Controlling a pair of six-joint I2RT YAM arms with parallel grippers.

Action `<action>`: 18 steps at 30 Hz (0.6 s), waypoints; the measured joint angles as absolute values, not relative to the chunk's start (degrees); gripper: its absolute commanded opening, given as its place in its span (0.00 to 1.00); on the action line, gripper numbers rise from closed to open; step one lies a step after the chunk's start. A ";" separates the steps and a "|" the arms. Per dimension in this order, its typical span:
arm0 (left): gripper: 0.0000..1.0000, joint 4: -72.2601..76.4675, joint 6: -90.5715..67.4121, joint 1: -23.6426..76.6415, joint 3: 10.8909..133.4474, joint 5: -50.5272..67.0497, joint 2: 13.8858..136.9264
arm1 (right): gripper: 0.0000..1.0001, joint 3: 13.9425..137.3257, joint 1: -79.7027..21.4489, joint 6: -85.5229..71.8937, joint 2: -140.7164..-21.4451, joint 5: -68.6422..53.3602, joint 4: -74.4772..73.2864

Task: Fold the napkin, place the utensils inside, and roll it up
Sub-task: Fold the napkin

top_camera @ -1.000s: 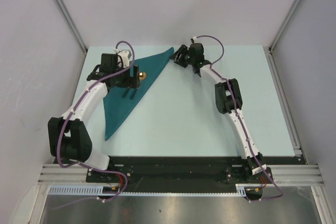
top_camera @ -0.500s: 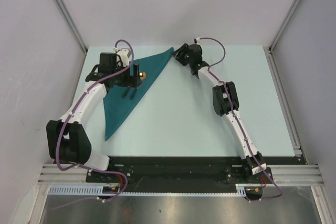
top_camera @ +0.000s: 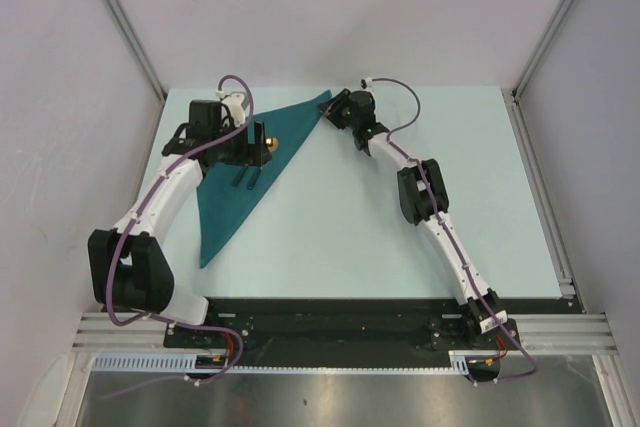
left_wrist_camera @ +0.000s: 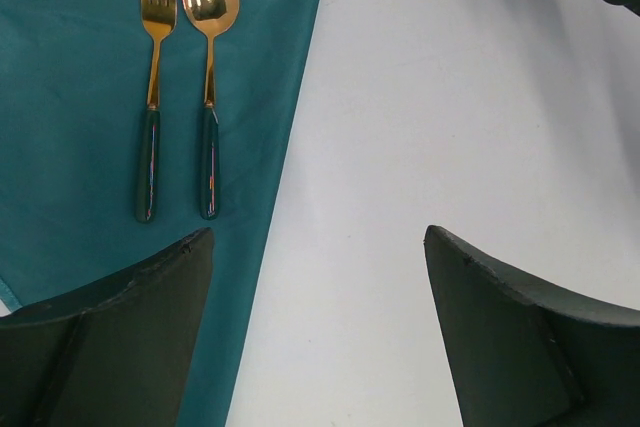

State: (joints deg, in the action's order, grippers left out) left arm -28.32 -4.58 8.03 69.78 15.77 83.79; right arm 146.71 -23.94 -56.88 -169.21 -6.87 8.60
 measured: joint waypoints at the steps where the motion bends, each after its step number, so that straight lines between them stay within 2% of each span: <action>1: 0.90 -28.32 -4.58 8.01 69.78 15.84 83.79 | 0.39 146.71 -23.97 -56.99 -169.21 -6.76 8.58; 14: 0.90 -28.34 -4.60 7.81 69.78 16.78 83.79 | 0.15 147.00 -24.03 -58.28 -169.62 -6.37 7.03; 18: 0.90 -28.34 -4.58 7.55 69.78 16.75 83.79 | 0.03 147.04 -24.03 -58.28 -169.62 -6.17 6.76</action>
State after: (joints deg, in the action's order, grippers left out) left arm -28.34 -4.58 7.55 69.78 16.75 83.79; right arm 147.04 -24.03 -58.28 -169.62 -6.17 6.76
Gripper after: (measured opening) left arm 0.900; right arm 0.095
